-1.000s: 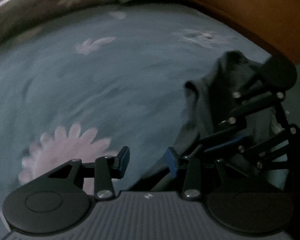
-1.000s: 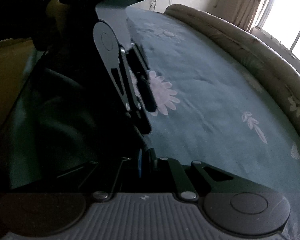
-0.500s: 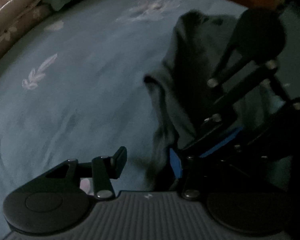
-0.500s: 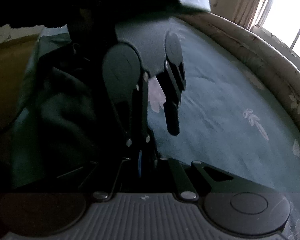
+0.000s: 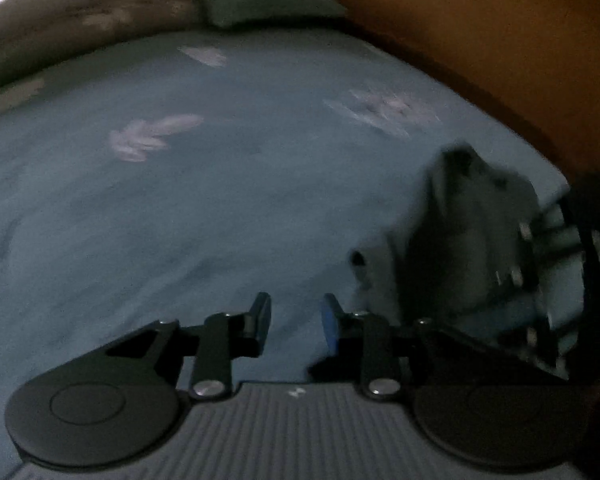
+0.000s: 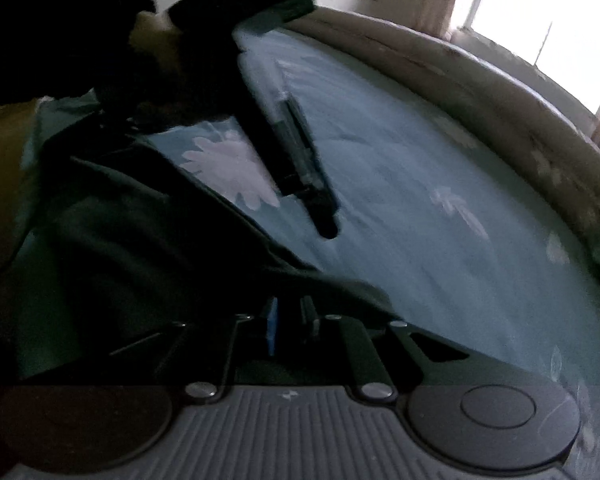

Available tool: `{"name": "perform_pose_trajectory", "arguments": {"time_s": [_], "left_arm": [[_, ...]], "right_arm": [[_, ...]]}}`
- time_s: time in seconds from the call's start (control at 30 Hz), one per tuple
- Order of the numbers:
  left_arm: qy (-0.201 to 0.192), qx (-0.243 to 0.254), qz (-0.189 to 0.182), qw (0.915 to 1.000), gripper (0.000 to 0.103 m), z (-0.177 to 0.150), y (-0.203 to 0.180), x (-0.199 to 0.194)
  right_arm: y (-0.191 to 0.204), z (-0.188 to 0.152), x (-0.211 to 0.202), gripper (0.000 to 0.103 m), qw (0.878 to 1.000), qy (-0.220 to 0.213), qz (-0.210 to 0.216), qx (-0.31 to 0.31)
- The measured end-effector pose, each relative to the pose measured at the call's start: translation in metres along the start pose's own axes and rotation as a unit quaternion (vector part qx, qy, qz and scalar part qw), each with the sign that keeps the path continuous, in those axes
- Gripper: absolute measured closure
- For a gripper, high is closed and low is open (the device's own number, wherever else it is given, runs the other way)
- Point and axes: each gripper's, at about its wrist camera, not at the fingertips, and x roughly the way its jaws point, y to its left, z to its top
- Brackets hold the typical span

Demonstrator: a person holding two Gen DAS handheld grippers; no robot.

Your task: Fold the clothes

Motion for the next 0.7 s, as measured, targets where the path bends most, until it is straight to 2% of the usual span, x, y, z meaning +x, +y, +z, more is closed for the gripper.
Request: {"name": "perform_pose_trajectory", "arguments": {"time_s": [0.07, 0.17, 0.37, 0.47, 0.53, 0.57, 0.6, 0.63, 0.7], "left_arm": [[0.013, 0.017, -0.012, 0.9997, 0.075, 0.0, -0.01, 0.014], [0.03, 0.015, -0.028, 0.999, 0.075, 0.002, -0.015, 0.03], [0.01, -0.011, -0.046, 0.9988, 0.071, 0.02, -0.012, 0.051], [-0.002, -0.011, -0.055, 0.9984, 0.066, 0.031, -0.012, 0.063], [-0.008, 0.012, -0.065, 0.9978, 0.075, 0.033, -0.018, 0.067], [-0.01, 0.017, -0.082, 0.9964, 0.085, 0.032, -0.019, 0.067], [-0.013, 0.015, -0.096, 0.9952, 0.102, 0.029, -0.019, 0.065], [-0.019, 0.013, -0.105, 0.9942, 0.102, 0.026, -0.019, 0.062], [-0.038, -0.001, -0.085, 0.9957, 0.102, 0.021, -0.015, 0.054]], "right_arm": [[-0.01, -0.005, -0.003, 0.089, 1.0, 0.004, -0.007, 0.024], [-0.021, -0.012, -0.009, 0.085, 0.998, 0.004, -0.017, 0.056], [-0.032, -0.027, -0.011, 0.084, 0.994, 0.007, -0.032, 0.104], [-0.035, -0.031, -0.009, 0.084, 0.992, 0.01, -0.038, 0.118], [-0.035, -0.034, -0.01, 0.083, 0.992, 0.012, -0.042, 0.122], [-0.035, -0.036, -0.011, 0.082, 0.991, 0.013, -0.044, 0.124], [-0.035, -0.037, -0.012, 0.08, 0.991, 0.014, -0.047, 0.126], [-0.035, -0.039, -0.012, 0.079, 0.99, 0.014, -0.049, 0.129], [-0.035, -0.042, -0.014, 0.079, 0.99, 0.016, -0.053, 0.133]]}}
